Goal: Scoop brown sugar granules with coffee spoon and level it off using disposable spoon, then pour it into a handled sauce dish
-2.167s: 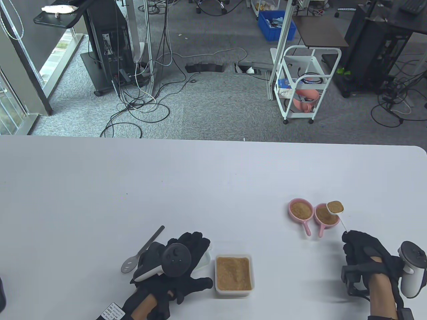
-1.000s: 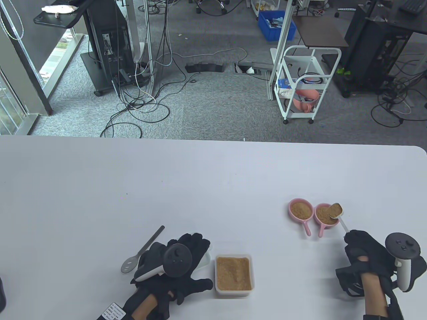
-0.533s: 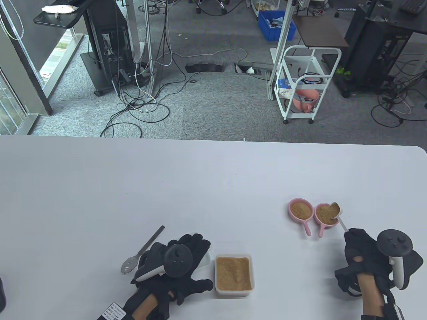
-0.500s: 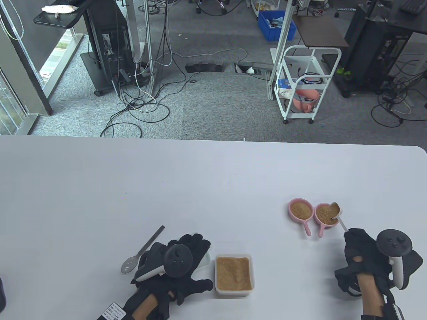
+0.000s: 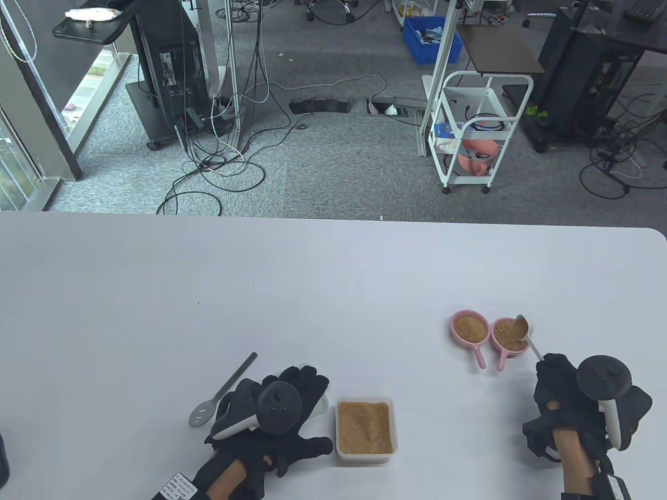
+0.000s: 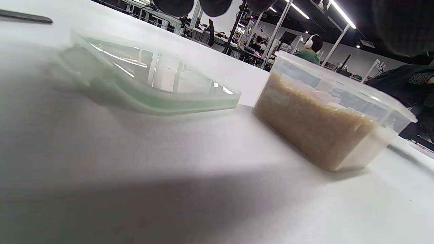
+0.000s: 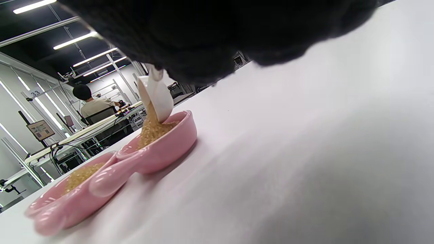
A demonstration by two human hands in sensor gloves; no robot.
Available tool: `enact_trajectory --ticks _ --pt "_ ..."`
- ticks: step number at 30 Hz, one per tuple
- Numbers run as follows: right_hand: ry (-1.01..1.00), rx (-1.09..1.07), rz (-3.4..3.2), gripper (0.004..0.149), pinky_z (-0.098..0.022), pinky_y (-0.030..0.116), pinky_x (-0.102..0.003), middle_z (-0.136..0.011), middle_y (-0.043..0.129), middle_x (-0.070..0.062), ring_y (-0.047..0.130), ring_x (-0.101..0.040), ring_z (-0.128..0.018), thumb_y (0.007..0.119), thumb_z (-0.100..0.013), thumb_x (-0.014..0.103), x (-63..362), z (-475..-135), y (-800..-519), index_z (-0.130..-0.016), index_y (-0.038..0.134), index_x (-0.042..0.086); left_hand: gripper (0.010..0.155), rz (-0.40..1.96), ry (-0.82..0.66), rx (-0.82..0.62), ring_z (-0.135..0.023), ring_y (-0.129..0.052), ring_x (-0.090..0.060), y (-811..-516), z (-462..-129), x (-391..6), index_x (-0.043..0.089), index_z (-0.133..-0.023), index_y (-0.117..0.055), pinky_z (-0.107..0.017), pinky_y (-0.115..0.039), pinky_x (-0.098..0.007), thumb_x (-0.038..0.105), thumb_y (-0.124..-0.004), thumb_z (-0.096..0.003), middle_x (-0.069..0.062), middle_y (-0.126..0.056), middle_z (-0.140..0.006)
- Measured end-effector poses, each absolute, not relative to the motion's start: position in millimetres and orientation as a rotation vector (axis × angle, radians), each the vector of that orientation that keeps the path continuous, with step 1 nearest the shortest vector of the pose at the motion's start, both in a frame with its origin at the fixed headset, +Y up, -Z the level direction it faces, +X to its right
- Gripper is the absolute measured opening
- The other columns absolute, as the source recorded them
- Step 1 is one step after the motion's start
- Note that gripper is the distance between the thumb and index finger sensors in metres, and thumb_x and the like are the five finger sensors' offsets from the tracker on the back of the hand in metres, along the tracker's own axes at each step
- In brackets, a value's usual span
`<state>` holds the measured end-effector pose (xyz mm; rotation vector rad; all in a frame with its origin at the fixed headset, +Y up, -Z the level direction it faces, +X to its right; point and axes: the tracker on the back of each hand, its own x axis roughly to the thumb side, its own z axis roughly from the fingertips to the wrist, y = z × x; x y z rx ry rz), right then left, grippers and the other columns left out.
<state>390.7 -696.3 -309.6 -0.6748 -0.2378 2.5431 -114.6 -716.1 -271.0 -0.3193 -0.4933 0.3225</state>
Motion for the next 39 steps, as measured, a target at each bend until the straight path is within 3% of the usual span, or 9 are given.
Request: enact_trajectory --ticks 39 --pt "-0.541 -0.608 3.027 0.041 -0.045 0.076 -0.052 -0.045 0.103 -0.004 0.097 -0.028 -0.026 0.092 -0.043 0.034 346.8 -310.1 -678.6 -0.081 0.097 0.019 0.105 0.311 -0.500 -0.337 -0.120 -0.033 -0.039 -718.1 -270.9 -113.3 0.037 -0.115 -0.021 -0.083 -0.032 -0.060 0.087 -0.063 -0.0331 0.002 -0.023 -0.125"
